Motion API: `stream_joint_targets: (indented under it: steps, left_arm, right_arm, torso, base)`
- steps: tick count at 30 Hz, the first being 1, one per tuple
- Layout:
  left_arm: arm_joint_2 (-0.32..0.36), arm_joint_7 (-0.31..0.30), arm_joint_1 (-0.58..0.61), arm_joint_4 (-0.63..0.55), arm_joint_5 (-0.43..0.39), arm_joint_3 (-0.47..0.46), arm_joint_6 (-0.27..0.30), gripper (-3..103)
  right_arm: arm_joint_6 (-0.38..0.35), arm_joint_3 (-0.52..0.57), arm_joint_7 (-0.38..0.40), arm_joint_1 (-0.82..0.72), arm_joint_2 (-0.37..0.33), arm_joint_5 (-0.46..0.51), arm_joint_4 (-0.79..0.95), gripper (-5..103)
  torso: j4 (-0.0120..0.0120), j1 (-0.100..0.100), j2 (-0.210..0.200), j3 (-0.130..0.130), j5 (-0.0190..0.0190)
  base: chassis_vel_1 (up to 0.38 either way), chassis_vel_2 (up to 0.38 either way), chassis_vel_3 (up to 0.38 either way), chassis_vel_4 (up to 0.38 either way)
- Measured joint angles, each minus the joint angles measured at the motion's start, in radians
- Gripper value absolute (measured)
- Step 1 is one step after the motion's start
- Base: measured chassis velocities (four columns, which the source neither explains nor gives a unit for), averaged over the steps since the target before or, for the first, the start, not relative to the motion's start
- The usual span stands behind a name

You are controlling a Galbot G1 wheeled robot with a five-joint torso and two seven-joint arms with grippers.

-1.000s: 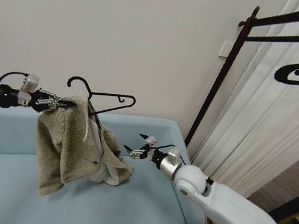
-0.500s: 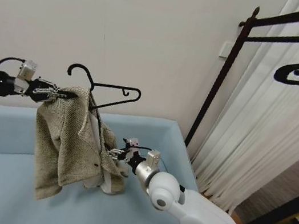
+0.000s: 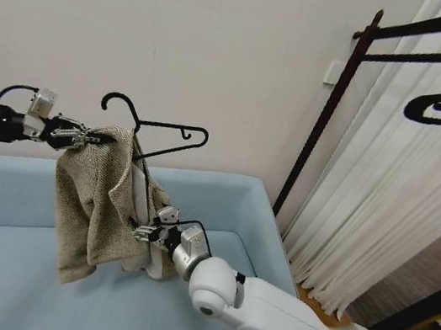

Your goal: Pick up the clothes from the sofa and hang them on the clothes hanger.

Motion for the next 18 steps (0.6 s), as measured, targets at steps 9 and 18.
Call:
stream_joint_targets:
  steps: [9, 18]
  left_arm:
    - [-0.007, 0.004, -0.006, -0.003, -0.009, 0.000, 0.003, 4]
    - [-0.010, 0.004, -0.007, -0.003, -0.014, 0.000, 0.003, 4]
  right_arm:
    - [0.002, 0.004, 0.107, -0.007, 0.068, -0.029, -0.114, 102]
    - [0.037, 0.032, 0.031, -0.040, 0.041, 0.006, -0.130, 72]
  torso:
    - [0.0001, 0.000, 0.000, 0.000, 0.0001]
    - [-0.0001, 0.000, 0.000, 0.000, 0.0001]
  base:
    - [0.000, 0.000, 0.000, 0.000]
    - [0.000, 0.000, 0.000, 0.000]
